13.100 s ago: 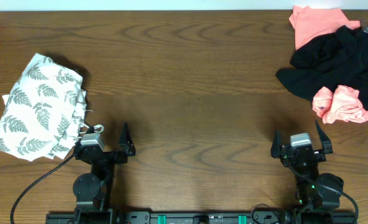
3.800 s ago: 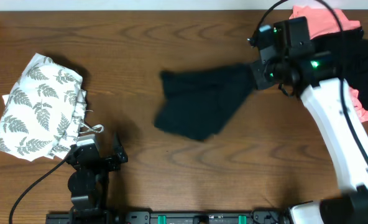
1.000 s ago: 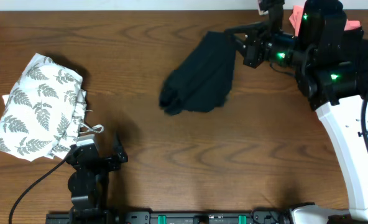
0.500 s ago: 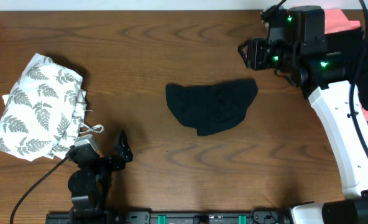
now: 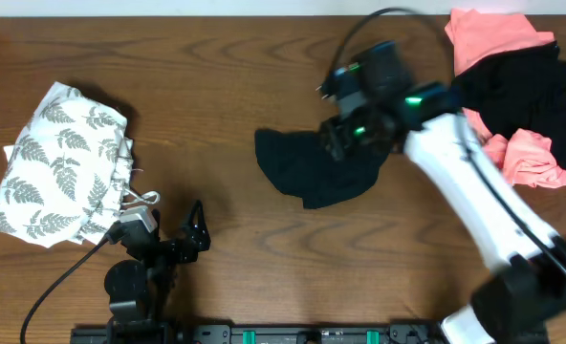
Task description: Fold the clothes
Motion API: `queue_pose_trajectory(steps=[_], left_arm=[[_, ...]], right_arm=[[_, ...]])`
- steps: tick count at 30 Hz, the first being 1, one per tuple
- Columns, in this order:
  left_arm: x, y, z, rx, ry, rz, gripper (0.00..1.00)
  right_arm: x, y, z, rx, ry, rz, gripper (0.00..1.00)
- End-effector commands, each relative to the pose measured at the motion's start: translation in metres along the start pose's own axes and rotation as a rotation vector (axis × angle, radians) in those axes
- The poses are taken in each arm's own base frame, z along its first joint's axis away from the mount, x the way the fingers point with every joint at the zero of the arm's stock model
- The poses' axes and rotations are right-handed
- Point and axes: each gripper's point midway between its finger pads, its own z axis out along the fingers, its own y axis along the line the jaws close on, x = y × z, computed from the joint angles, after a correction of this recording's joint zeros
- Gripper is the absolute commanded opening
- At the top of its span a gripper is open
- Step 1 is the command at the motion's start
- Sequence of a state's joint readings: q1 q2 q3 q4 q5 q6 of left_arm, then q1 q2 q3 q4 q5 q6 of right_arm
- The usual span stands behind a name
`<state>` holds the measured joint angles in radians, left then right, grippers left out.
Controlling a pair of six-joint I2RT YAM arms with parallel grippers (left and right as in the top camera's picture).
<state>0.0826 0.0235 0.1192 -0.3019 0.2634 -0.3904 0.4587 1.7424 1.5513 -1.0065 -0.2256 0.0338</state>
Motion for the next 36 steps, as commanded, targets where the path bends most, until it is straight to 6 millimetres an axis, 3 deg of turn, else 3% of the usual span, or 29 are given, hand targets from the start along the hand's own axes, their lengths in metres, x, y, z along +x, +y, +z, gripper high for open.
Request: queue_pose_trajectory(steps=[1, 5, 9, 12, 16, 18, 23, 32, 36], left_arm=[[0.007, 0.001, 0.002, 0.007, 0.022, -0.078, 0.98], [0.008, -0.002, 0.002, 0.022, 0.031, -0.084, 0.98], [0.010, -0.001, 0.002, 0.018, 0.038, -0.086, 0.98], [0.015, 0.001, 0.002, 0.008, 0.056, -0.090, 0.98], [0.018, 0.003, 0.002, 0.002, 0.068, -0.094, 0.98], [0.017, 0.003, 0.002, 0.001, 0.068, -0.093, 0.98], [0.017, 0.003, 0.002, 0.001, 0.068, -0.093, 0.98], [0.017, 0.003, 0.002, 0.001, 0.068, -0.093, 0.98], [0.017, 0.003, 0.002, 0.001, 0.068, -0.093, 0.98]], right_arm=[[0.015, -0.037, 0.029, 0.253, 0.099, 0.065, 0.46], [0.031, -0.039, 0.064, 0.271, 0.205, 0.046, 0.44], [0.036, -0.050, 0.080, 0.322, 0.233, 0.057, 0.34], [0.027, -0.055, 0.077, 0.357, 0.194, 0.050, 0.26], [0.018, -0.053, 0.068, 0.356, 0.150, 0.048, 0.04], [0.013, -0.050, 0.057, 0.352, 0.120, 0.047, 0.01], [-0.010, -0.044, 0.004, 0.359, -0.039, 0.048, 0.01], [-0.056, -0.018, -0.132, 0.338, -0.492, 0.003, 0.01], [-0.067, -0.007, -0.176, 0.322, -0.645, -0.013, 0.01]])
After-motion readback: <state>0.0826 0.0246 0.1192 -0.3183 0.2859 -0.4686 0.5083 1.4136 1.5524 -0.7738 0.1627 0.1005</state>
